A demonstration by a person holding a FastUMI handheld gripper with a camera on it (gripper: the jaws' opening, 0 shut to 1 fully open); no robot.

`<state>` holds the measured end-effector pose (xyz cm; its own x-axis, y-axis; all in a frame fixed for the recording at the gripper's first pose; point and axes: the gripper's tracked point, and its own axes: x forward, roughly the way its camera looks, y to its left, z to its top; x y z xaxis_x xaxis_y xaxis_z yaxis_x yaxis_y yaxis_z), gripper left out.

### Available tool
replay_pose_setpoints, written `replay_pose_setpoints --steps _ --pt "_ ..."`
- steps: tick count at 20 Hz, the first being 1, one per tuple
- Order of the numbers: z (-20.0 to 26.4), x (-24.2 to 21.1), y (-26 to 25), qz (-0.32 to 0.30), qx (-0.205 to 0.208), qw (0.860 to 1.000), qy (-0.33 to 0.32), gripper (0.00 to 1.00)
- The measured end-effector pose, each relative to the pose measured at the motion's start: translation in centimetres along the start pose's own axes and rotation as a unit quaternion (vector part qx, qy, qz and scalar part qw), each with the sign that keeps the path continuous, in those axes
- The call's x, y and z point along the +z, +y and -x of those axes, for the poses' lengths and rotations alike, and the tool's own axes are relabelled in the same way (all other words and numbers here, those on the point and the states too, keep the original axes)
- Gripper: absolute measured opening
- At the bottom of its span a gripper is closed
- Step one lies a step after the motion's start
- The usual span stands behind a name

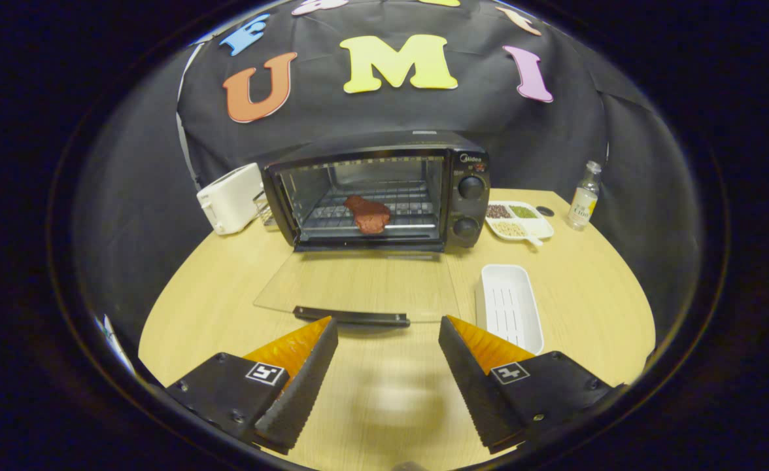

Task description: Open the toaster oven, put the food inside, and close the toaster oven door.

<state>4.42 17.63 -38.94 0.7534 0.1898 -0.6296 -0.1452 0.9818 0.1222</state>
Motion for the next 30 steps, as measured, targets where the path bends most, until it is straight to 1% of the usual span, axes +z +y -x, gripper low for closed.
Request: replay_pose_setpoints --steps 4,10,20,26,30 --pt "-0.6 -3.7 0.2 0.007 -0.003 0.999 0.033 0.99" --pt "-3.1 -6.3 2.1 0.015 0.004 0.998 0.059 0.99" --pt "-8.4 -5.5 3.1 0.025 -0.008 0.997 0.069 0.99" --pt "-8.9 -4.1 3.3 0.017 -0.004 0.997 0.071 1.00" --pt "-7.9 -1.4 3.7 0.026 -0.002 0.998 0.052 1.00"
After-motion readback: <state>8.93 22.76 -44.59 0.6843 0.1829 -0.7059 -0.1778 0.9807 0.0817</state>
